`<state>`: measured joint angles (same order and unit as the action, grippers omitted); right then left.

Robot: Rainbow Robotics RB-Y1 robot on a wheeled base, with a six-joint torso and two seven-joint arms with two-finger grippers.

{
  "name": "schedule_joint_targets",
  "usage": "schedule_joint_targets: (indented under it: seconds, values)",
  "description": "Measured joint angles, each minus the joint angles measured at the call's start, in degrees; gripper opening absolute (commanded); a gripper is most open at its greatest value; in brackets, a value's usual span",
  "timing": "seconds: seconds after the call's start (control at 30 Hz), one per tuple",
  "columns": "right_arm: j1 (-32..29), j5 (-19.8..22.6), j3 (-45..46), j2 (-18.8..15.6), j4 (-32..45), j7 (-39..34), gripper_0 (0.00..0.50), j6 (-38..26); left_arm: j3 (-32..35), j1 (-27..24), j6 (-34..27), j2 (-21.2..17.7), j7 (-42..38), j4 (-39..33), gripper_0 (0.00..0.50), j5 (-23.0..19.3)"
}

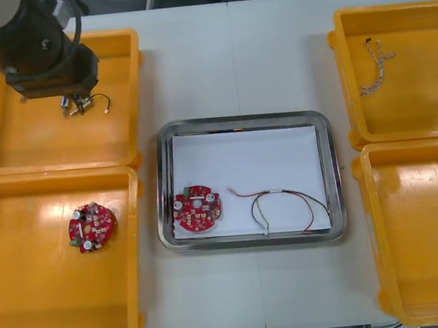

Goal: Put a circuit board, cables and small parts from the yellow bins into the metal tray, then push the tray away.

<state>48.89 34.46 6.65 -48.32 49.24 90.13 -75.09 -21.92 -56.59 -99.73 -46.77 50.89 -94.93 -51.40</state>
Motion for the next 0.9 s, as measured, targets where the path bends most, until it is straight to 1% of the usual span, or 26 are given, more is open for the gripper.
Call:
schedule_joint_targets:
  seconds: [0.17, 0.3, 0.43, 0.7, 0.9]
  values:
    - [0.0, 0.0, 0.0, 1.0, -1.5, 0.0, 0.500, 0.7, -1.5, 0.0, 0.0, 3.8, -4.1, -2.6, 0.000, 3.6]
    - [0.0, 0.0, 0.0, 1.8, -3.2, 0.0, 0.500, 2.2, -4.9, 0.0, 0.9, 6.0, -9.2, -3.6, 0.000, 5.3]
    - [0.1, 0.0, 0.0, 2.4, -5.4, 0.0, 0.500, 2.9, -8.9, 0.0, 3.4, 7.6, -13.4, -3.6, 0.000, 6.6]
    - [0.1, -0.1, 0.0, 3.8, -7.4, -1.0, 0.500, 4.3, -15.3, 0.0, 8.4, 9.3, -14.3, -3.4, 0.000, 7.0]
    - [-0.1, -0.1, 0.0, 4.3, -7.5, -2.4, 0.500, 6.1, -19.4, 0.0, 13.4, 9.9, -14.4, -1.1, 0.000, 7.0]
